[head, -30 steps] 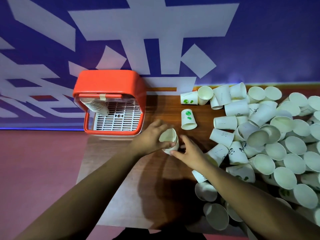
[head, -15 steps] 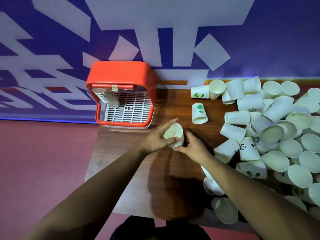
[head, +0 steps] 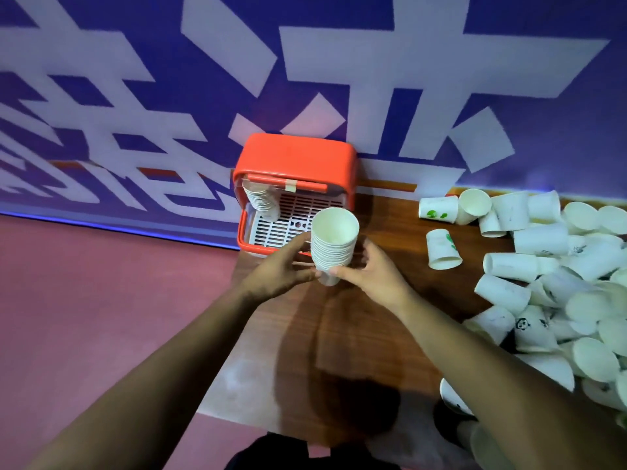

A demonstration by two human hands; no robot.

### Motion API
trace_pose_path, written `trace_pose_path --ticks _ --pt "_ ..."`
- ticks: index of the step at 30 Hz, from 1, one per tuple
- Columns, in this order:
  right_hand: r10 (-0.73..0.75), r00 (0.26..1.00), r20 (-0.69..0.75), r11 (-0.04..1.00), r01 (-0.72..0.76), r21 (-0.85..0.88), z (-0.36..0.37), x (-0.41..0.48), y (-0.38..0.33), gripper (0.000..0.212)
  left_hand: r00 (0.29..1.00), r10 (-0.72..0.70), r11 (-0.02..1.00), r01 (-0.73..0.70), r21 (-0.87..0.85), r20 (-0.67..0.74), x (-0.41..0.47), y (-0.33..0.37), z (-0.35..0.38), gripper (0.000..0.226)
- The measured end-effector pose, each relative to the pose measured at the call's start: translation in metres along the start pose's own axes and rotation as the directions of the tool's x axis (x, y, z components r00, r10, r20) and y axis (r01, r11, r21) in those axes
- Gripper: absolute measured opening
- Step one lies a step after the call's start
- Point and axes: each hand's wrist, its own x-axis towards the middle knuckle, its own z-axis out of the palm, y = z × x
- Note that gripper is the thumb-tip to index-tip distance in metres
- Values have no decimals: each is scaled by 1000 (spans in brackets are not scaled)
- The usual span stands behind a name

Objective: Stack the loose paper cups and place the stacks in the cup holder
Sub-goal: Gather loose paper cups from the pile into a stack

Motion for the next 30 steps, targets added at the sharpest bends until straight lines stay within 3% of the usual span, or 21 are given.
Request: trace_pose_path --ticks 4,10,17,30 --pt "-7 1000 1 999 7 44 32 16 -12 65 996 13 1000 -10 23 -89 0 -21 -26 63" --pt "-49 998 -31 997 51 50 65 46 -18 67 983 -3 997 17 74 -181 11 -50 -57 59" --pt "4 996 -84 1000 -3 7 80 77 -17 64 983 5 995 13 101 -181 34 -62 -74 55" --pt "99 993 -63 994 -102 -49 92 112 16 71 985 -148 983 156 99 -85 62 -82 -78 54"
